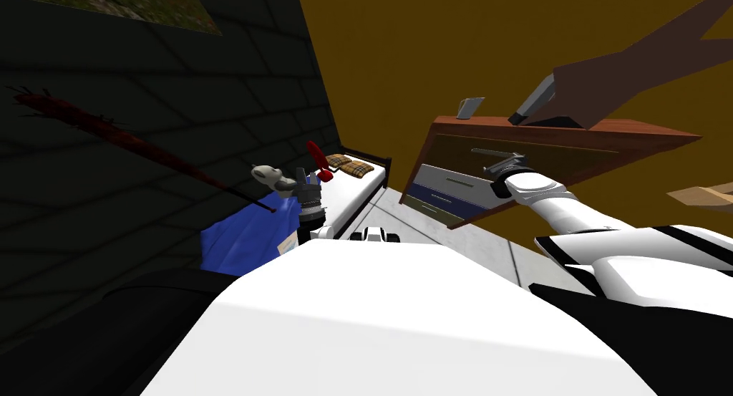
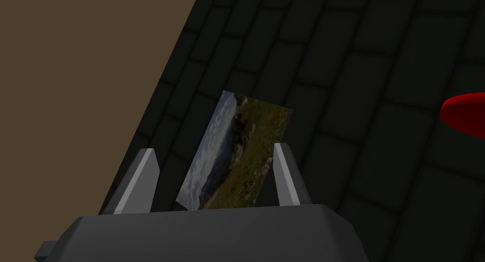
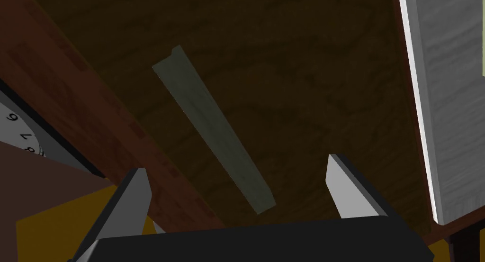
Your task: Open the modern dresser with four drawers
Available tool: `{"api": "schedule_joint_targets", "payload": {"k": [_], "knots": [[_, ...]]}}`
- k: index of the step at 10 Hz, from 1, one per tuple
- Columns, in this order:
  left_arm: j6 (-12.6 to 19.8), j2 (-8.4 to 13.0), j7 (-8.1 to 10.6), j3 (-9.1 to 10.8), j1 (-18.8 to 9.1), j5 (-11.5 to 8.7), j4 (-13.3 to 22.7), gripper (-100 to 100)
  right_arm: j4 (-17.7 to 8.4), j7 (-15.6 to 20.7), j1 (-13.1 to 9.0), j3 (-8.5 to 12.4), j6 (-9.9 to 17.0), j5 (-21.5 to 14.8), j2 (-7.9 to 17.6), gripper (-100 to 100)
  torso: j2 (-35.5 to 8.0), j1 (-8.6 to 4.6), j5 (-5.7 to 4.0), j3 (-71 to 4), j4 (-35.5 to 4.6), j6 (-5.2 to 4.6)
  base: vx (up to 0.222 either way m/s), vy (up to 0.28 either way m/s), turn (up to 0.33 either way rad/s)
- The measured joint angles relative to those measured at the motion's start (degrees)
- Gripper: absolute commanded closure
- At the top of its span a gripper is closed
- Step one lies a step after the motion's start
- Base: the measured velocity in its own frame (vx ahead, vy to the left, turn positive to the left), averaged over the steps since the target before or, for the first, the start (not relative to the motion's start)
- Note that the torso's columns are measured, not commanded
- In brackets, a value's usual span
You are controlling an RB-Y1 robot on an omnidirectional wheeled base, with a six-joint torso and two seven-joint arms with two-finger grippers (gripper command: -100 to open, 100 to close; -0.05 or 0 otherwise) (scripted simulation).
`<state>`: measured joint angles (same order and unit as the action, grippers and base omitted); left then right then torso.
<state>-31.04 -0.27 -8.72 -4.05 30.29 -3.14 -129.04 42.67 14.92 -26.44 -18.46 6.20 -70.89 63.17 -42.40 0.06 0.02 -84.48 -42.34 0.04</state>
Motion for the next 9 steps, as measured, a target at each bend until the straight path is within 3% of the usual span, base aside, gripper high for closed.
{"api": "schedule_joint_targets", "payload": {"k": [2, 3, 4, 5, 7, 8, 9], "knots": [[0.00, 0.00, 0.00, 0.00, 0.01, 0.00, 0.00, 0, -1.34, 0.23, -0.48, 0.07, -0.09, -0.06, 0.41, -100, 0.09, -0.04, -0.01, -0.08, 0.05, -0.07, 0.073, 0.023, 0.080], [0.00, 0.00, 0.00, 0.00, 0.00, 0.00, 0.00, 0, -3.36, -1.84, -1.02, 2.89, -1.22, -5.46, -0.72, -100, 0.15, -0.05, -0.03, -0.10, 0.06, -0.02, 0.062, 0.024, 0.066], [0.00, 0.00, 0.00, 0.00, 0.00, 0.00, 0.00, 0, -3.71, -2.35, -1.24, 2.59, -1.42, -6.03, -0.48, -100, 0.08, -0.07, -0.02, -0.08, 0.05, -0.06, 0.020, 0.013, -0.007], [0.00, 0.00, 0.00, 0.00, 0.00, 0.00, 0.00, 0, -2.99, -0.48, -1.06, 0.64, -0.67, -2.58, 0.42, -100, -0.04, -0.11, -0.04, 0.01, 0.01, -0.08, 0.011, 0.006, 0.026], [0.00, 0.00, 0.00, 0.00, 0.00, 0.00, 0.00, 0, -3.70, -1.23, -1.23, 1.69, -0.95, -3.51, 0.18, -100, 0.04, -0.09, -0.03, -0.03, 0.03, -0.05, 0.004, 0.001, 0.010], [0.00, 0.00, 0.00, 0.00, 0.00, 0.00, 0.00, 0, -3.56, -0.88, -1.25, 1.09, -0.82, -2.09, 0.43, -100, 0.08, -0.08, -0.03, -0.07, 0.04, -0.05, 0.065, 0.023, 0.163], [0.00, 0.00, 0.00, 0.00, 0.00, 0.00, 0.00, 0, -5.76, -2.90, -1.92, 4.01, -1.95, -7.68, -0.39, -100, 0.32, 0.03, 0.00, -0.21, 0.11, 0.03, 0.086, 0.021, 0.115]]}}
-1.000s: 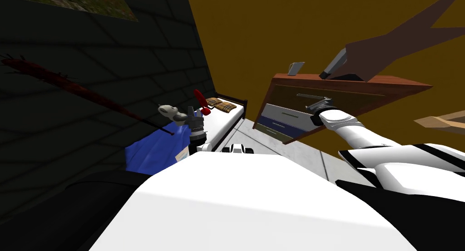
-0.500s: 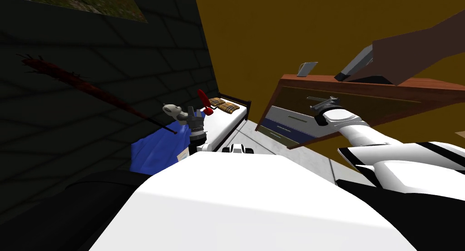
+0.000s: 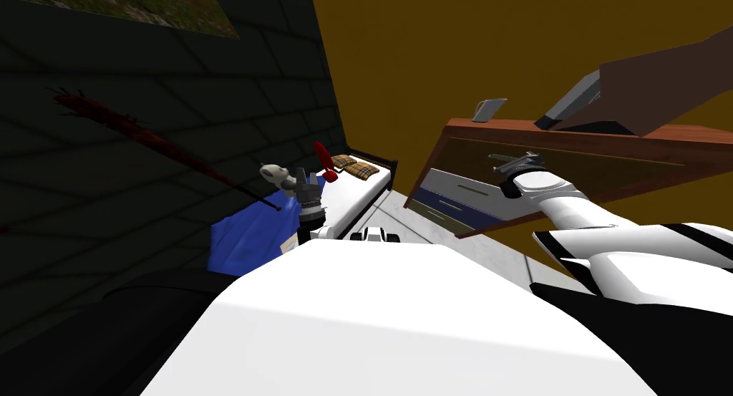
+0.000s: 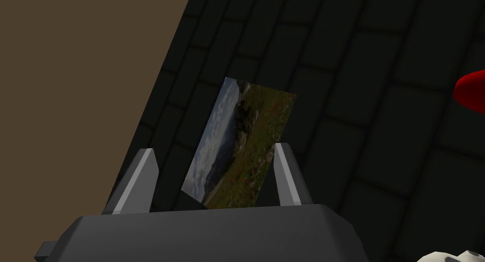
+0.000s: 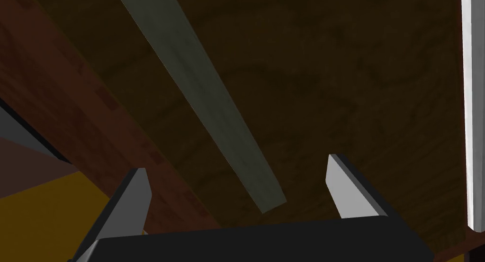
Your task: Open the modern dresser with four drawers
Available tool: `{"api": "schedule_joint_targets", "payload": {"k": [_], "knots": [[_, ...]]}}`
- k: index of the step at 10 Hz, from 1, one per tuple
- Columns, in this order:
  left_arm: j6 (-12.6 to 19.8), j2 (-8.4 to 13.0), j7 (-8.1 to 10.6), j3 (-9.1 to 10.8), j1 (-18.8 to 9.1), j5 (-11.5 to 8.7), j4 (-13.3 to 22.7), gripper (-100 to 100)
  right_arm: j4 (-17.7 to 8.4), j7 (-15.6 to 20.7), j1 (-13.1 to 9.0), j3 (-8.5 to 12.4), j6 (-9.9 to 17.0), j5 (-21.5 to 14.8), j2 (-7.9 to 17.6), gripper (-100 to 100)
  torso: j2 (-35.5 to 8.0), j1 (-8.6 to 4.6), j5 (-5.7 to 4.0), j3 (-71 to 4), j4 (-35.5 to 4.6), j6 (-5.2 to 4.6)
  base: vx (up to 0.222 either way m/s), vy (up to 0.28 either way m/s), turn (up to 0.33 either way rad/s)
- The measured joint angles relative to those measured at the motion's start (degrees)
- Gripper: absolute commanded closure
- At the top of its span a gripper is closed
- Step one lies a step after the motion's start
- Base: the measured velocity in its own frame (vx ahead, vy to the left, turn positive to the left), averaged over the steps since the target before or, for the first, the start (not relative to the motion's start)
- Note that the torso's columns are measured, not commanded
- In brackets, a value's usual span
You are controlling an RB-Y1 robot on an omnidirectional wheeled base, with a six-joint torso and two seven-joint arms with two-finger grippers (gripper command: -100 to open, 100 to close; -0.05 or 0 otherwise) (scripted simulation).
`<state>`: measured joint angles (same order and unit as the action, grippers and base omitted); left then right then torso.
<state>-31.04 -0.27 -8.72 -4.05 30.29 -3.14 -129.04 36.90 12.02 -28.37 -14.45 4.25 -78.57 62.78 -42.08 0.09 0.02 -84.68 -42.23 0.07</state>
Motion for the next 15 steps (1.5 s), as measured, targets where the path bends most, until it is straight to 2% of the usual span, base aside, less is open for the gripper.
{"api": "schedule_joint_targets", "payload": {"k": [2, 4, 6, 7, 8, 9, 14, 15], "knots": [[0.00, 0.00, 0.00, 0.00, 0.01, 0.00, 0.00, 0, 0.14, 1.62, -0.16, -2.31, 0.78, 1.69, 1.09, -100, -0.17, -0.09, -0.03, 0.08, -0.03, -0.10, 0.037, 0.011, -0.006], [0.00, 0.00, 0.00, 0.01, 0.00, 0.00, 0.00, 0, 0.40, 2.70, -0.14, -3.41, 1.17, 4.88, 1.47, -100, -0.42, -0.14, -0.04, 0.25, -0.12, -0.09, -0.005, -0.001, 0.000], [0.00, 0.00, 0.00, 0.01, 0.00, 0.00, 0.00, 0, 0.40, 2.89, -0.15, -3.48, 1.21, 6.27, 1.49, -100, -0.25, -0.09, -0.02, 0.15, -0.07, -0.07, 0.042, -0.023, 0.012], [0.00, 0.01, 0.00, 0.01, 0.01, 0.00, 0.00, 0, 0.66, 3.57, -0.01, -4.30, 1.42, 8.08, 2.01, -100, 0.06, -0.21, -0.04, -0.04, 0.01, -0.06, 0.092, -0.073, 0.024], [0.00, 0.01, 0.00, 0.01, 0.01, 0.00, 0.00, 0, 0.31, 3.29, -0.14, -3.67, 1.21, 6.91, 1.84, -100, 0.06, -0.25, -0.08, -0.06, 0.04, -0.05, 0.031, -0.033, 0.008], [0.00, 0.01, 0.00, 0.01, 0.01, 0.00, 0.00, 0, 0.25, 3.10, -0.17, -3.54, 1.12, 6.67, 1.81, 100, -0.21, -0.06, -0.04, 0.11, -0.04, -0.07, 0.009, -0.007, 0.001], [0.00, -0.02, 0.00, -0.01, -0.02, 0.00, 0.00, 0, 0.81, 3.14, -0.27, -3.89, 0.67, 6.95, 2.22, 100, -0.56, 0.11, 0.10, 0.35, -0.26, -0.15, -0.128, 0.124, -0.030], [0.00, -0.02, 0.00, -0.01, -0.02, 0.00, 0.00, 0, 0.56, 2.48, -0.32, -2.78, 0.10, 5.00, 1.78, 100, -0.45, 0.11, 0.17, 0.28, -0.27, -0.13, -0.112, 0.098, -0.021]]}}
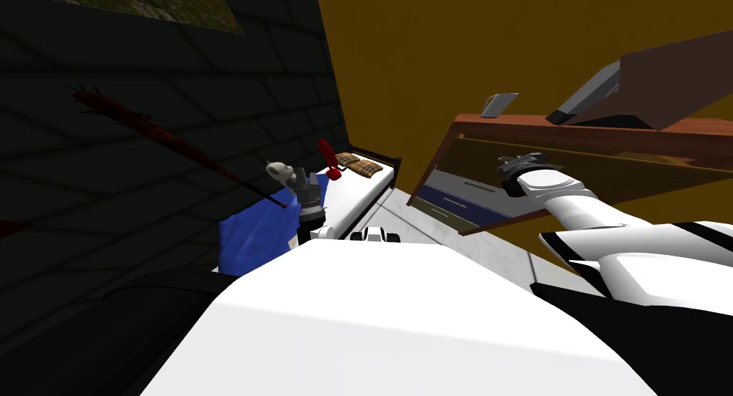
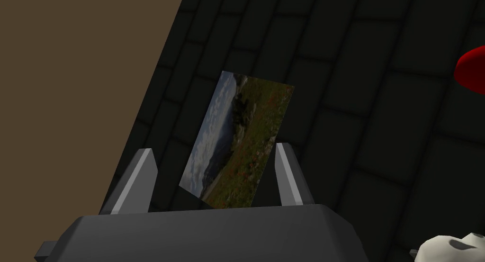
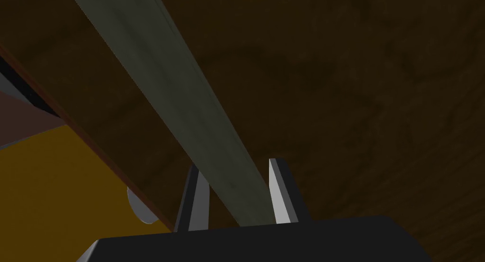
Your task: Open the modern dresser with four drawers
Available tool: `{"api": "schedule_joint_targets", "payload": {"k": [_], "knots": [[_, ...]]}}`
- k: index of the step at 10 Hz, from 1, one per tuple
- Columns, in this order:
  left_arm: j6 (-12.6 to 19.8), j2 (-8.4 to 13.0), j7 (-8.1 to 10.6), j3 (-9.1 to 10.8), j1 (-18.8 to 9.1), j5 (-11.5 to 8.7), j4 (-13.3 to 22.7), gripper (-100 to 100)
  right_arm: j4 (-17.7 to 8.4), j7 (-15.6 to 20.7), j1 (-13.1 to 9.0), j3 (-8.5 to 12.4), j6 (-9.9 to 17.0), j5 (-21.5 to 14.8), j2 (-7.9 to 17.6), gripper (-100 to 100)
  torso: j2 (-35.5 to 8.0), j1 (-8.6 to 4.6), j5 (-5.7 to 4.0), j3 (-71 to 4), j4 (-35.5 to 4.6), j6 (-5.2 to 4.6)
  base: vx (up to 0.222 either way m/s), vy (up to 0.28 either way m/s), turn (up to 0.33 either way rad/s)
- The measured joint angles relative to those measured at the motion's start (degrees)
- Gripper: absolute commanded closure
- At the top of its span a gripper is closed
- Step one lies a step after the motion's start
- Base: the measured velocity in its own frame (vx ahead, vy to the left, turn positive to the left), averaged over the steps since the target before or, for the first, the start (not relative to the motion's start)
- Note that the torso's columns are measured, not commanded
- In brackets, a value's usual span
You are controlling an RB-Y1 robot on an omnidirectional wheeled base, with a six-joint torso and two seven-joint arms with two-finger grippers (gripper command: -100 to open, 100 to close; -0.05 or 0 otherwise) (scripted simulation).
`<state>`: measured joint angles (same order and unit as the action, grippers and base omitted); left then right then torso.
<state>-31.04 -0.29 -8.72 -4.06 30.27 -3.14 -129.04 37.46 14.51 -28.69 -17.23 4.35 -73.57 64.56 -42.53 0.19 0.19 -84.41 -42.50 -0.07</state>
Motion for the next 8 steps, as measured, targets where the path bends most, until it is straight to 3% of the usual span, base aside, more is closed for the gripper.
{"api": "schedule_joint_targets", "payload": {"k": [3, 4, 5, 6, 7, 8], "knots": [[0.00, 0.01, 0.00, 0.01, 0.01, 0.00, 0.00, 0, 0.64, 0.57, 0.13, -1.72, 0.14, 2.38, 0.45, 100, 0.04, -0.05, -0.08, -0.06, 0.10, 0.00, -0.113, 0.085, -0.023], [0.00, 0.00, 0.00, 0.00, 0.00, 0.00, 0.00, 0, 1.02, 0.73, 0.10, -2.02, 0.40, 2.86, 0.67, -100, -0.10, 0.05, -0.13, 0.07, 0.10, -0.04, -0.062, 0.097, -0.030], [0.00, 0.01, 0.00, 0.01, 0.01, 0.00, 0.00, 0, -0.49, -0.53, -0.80, 0.86, -1.54, -1.53, 0.25, -100, 0.27, -0.16, -0.13, -0.15, 0.17, 0.02, 0.034, 0.037, -0.003], [0.00, 0.01, 0.00, 0.01, 0.02, 0.00, 0.00, 0, -0.18, -0.66, -0.72, 0.34, -2.37, -1.22, 1.28, -100, 0.62, -0.40, -0.23, -0.39, 0.31, 0.07, 0.039, 0.005, -0.007], [-0.01, 0.02, 0.00, 0.02, 0.03, 0.00, 0.00, 0, 0.37, -0.10, -0.49, -1.63, -2.04, 0.97, 2.08, -100, 0.63, -0.45, -0.17, -0.42, 0.25, 0.15, 0.025, -0.023, 0.000], [-0.01, 0.02, 0.00, 0.02, 0.03, 0.00, 0.00, 0, 0.31, 0.29, -0.43, -0.84, -2.07, 1.28, 1.88, -100, 0.49, -0.43, -0.20, -0.33, 0.24, 0.17, 0.016, -0.027, 0.013]]}}
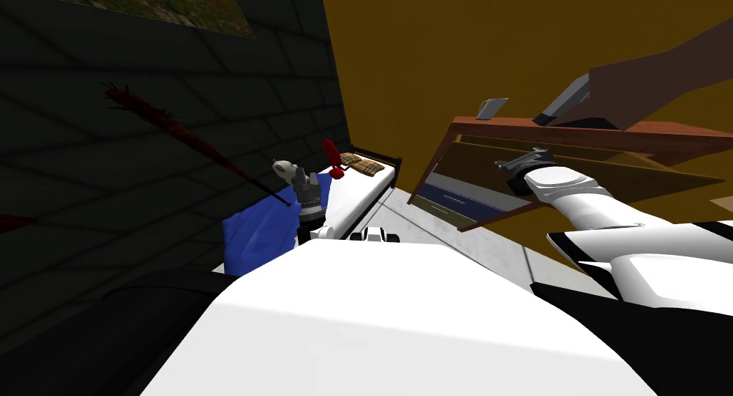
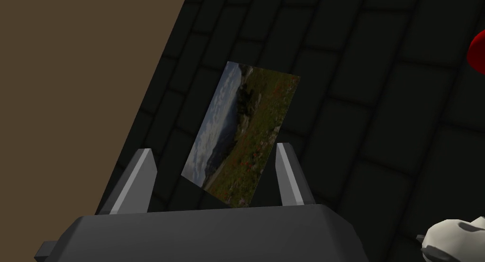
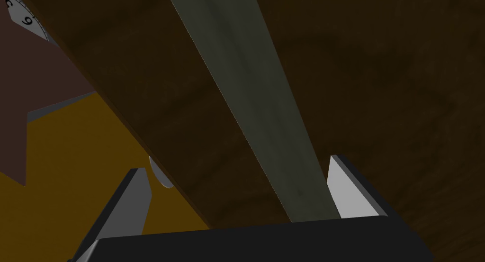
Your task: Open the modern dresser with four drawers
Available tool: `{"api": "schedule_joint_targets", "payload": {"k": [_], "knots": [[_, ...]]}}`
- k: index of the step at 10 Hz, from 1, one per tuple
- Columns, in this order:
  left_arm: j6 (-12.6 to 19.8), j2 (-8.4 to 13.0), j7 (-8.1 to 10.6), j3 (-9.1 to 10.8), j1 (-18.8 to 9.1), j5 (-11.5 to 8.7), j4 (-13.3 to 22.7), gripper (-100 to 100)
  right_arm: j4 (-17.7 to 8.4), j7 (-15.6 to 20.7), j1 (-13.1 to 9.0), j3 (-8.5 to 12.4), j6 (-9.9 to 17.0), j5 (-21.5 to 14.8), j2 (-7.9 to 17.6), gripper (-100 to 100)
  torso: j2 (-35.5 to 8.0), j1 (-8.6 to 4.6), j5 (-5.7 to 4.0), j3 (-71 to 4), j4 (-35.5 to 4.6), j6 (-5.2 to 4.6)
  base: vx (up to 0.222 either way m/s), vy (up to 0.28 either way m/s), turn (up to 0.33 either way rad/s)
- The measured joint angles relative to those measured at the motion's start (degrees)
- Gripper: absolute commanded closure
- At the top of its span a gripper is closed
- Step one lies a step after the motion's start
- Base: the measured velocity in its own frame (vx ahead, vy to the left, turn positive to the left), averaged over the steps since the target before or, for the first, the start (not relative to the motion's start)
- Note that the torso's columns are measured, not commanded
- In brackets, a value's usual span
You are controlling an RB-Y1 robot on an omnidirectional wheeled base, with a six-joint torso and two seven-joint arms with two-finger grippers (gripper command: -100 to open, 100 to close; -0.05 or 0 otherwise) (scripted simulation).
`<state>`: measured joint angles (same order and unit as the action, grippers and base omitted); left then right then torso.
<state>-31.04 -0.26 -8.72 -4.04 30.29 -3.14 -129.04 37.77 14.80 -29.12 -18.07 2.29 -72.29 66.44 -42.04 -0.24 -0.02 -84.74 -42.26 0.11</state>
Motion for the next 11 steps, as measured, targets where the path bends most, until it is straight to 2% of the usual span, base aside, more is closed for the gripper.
{"api": "schedule_joint_targets", "payload": {"k": [1, 2, 3, 4, 6, 7, 8, 9, 11], "knots": [[0.00, 0.00, 0.00, 0.00, 0.00, 0.00, 0.00, 0, 0.15, 0.08, -0.09, -0.46, 0.14, 1.04, 0.31, -100, -0.17, 0.12, -0.01, 0.12, -0.02, -0.06, 0.028, 0.014, 0.000], [0.00, 0.00, 0.00, 0.00, 0.00, 0.00, 0.00, 0, 0.31, -0.19, -0.57, -2.41, -0.13, 3.13, 1.87, -100, -0.28, 0.37, 0.11, 0.19, -0.08, -0.13, 0.027, 0.038, -0.013], [0.00, -0.01, 0.00, 0.00, 0.00, 0.00, 0.00, 0, -1.21, 0.14, -1.23, 1.47, -2.53, -0.05, 1.16, -100, -0.42, 0.54, 0.25, 0.27, -0.18, -0.16, 0.018, 0.026, -0.013], [0.00, -0.01, 0.00, -0.01, 0.00, 0.00, 0.00, 0, -1.06, 0.34, -1.03, 1.67, -3.41, 0.25, 1.74, -100, -0.53, 0.56, 0.26, 0.34, -0.22, -0.13, 0.006, 0.011, -0.008], [0.00, 0.00, 0.00, 0.00, -0.01, 0.00, 0.00, 0, -0.43, 0.09, -0.72, -0.04, -2.79, 1.77, 2.46, -100, -0.53, 0.50, 0.28, 0.34, -0.24, -0.08, 0.003, 0.009, 0.001], [0.00, 0.00, 0.00, 0.00, 0.00, 0.00, 0.00, 0, -0.14, -0.95, -0.90, -1.87, -2.69, 2.60, 3.42, -100, -0.49, 0.59, 0.38, 0.30, -0.29, -0.13, 0.015, 0.030, -0.002], [0.00, -0.01, 0.00, 0.00, 0.00, 0.00, 0.00, 0, 0.05, -1.37, -0.67, -1.71, -3.42, 2.78, 4.16, -100, -0.54, 0.69, 0.50, 0.33, -0.37, -0.19, 0.011, 0.009, -0.008], [0.00, -0.01, 0.00, 0.00, 0.00, 0.00, 0.00, 0, 0.01, -1.38, -0.54, -1.68, -3.67, 2.77, 4.16, 0, -0.58, 0.65, 0.40, 0.36, -0.31, -0.12, 0.000, 0.000, 0.000], [0.00, 0.00, 0.00, 0.00, -0.01, 0.00, 0.00, 0, -0.08, -1.35, -0.32, -1.85, -3.79, 2.75, 3.94, 0, -0.48, 0.51, 0.28, 0.30, -0.23, -0.09, 0.000, 0.000, 0.000]]}}
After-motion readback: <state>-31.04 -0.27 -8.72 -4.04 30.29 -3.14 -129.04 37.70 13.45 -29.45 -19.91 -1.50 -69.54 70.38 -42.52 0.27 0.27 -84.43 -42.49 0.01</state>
